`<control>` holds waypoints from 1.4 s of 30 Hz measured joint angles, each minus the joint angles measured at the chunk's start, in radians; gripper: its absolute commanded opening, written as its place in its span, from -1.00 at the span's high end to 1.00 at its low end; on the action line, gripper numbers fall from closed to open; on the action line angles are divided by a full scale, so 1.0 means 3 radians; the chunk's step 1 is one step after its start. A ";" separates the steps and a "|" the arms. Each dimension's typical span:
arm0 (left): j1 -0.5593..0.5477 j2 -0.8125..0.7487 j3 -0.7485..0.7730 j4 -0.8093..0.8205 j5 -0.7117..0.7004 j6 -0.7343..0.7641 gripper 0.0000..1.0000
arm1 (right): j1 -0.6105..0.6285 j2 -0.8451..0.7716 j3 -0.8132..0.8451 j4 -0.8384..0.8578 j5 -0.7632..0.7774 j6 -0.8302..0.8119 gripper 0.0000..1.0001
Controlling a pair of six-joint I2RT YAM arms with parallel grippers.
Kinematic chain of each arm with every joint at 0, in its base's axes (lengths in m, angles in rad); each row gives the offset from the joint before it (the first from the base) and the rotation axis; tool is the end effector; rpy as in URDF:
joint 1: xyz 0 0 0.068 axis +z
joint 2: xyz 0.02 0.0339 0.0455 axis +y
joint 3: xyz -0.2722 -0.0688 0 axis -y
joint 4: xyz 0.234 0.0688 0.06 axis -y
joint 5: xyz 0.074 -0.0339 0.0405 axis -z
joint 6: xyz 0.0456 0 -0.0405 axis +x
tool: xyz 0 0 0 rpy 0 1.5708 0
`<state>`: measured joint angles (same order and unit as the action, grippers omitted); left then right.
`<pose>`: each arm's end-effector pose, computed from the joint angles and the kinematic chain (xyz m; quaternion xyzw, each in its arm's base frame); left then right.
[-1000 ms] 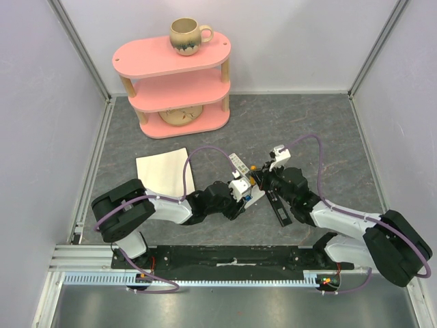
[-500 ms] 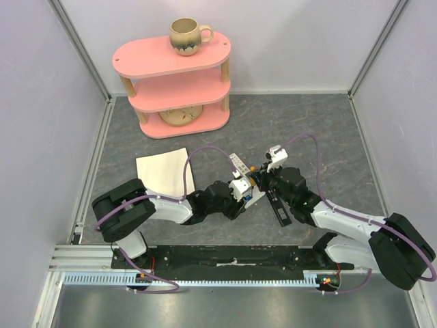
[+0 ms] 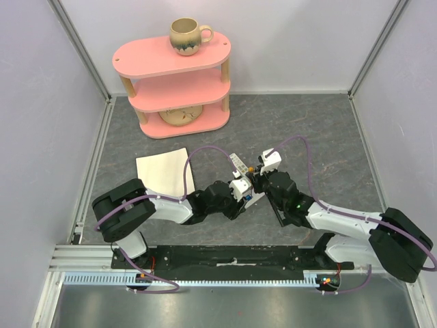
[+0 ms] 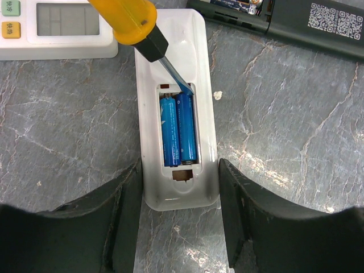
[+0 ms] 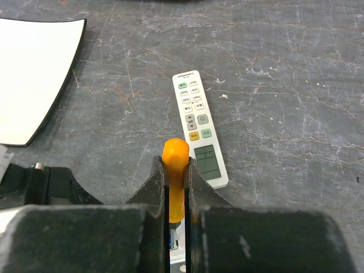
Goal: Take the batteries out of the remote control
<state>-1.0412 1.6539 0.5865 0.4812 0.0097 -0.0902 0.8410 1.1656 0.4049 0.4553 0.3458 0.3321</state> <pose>0.1550 -0.2657 0.1426 0.4055 0.7824 -0.2569 0.3967 0.1682 0.1649 0.2106 -0.1015 0.7944 0.2069 0.5619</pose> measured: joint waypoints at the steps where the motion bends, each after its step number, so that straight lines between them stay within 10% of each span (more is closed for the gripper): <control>1: 0.0000 0.0000 0.0000 0.0000 0.0000 0.0000 0.86 | 0.0000 0.0025 0.0010 0.0004 0.0018 0.0028 1.00; 42: 0.0000 -0.0042 -0.0116 0.0153 -0.0028 -0.0083 0.96 | -0.0042 0.0000 -0.0175 0.0280 0.0268 0.0387 1.00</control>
<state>-1.0412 1.6413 0.5518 0.5270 0.0013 -0.1150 0.8284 1.1656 0.3523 0.5392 0.4263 0.4480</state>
